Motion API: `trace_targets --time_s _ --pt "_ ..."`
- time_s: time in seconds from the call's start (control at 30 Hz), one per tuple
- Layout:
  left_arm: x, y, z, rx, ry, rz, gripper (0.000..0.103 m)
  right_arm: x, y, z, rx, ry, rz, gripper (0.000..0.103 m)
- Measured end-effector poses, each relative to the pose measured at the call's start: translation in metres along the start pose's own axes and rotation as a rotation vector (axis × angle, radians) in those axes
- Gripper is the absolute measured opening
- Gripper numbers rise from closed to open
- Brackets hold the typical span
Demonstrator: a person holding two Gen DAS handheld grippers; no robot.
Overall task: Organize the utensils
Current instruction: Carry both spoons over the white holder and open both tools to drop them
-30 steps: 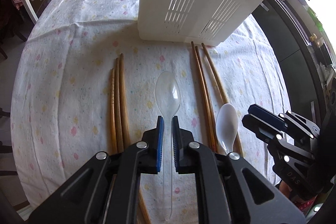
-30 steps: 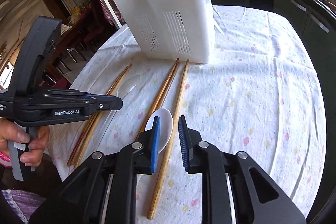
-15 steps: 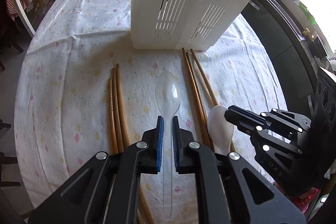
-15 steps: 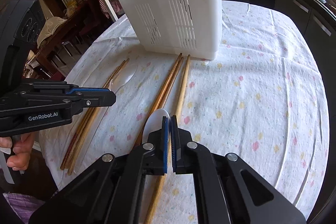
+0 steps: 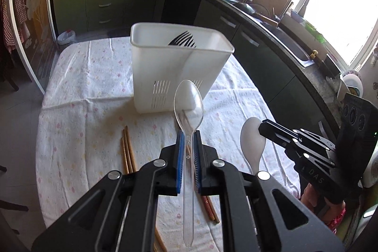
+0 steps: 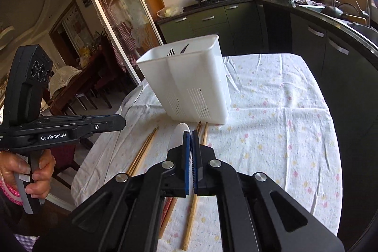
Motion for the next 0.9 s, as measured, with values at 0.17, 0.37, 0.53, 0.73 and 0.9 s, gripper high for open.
trace_targets --time_s 0.17,0.37,0.53,0.73,0.9 --pt "0.051 0.036 0.009 -0.003 -0.031 0.178 0.008 0.036 0.037 -0.005 -0.040 0.023 0.156 0.003" --pt "0.125 0.061 0.006 -0.006 -0.059 0.435 0.008 0.074 0.058 -0.020 -0.082 0.072 0.274 0.002" --pt "0.171 0.066 -0.002 0.043 -0.087 0.664 0.008 0.092 0.054 -0.027 -0.085 0.083 0.303 0.002" --pt "0.191 0.029 -0.016 0.141 -0.114 0.720 0.008 0.104 0.043 -0.025 -0.090 0.074 0.307 0.002" --pt "0.178 -0.010 -0.025 0.165 -0.123 0.648 0.008 0.114 0.037 -0.024 -0.093 0.066 0.307 0.002"
Point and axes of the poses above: each gripper's, at about its wrist camera, not at the fingertips, and y roughly against the way its jaws point, z to its right, x to its top, the point moved 9 cm from there along -y, roughly the way its jaws point, and after that the axes turned 6 degrees about -y, right-handed, at the moved point
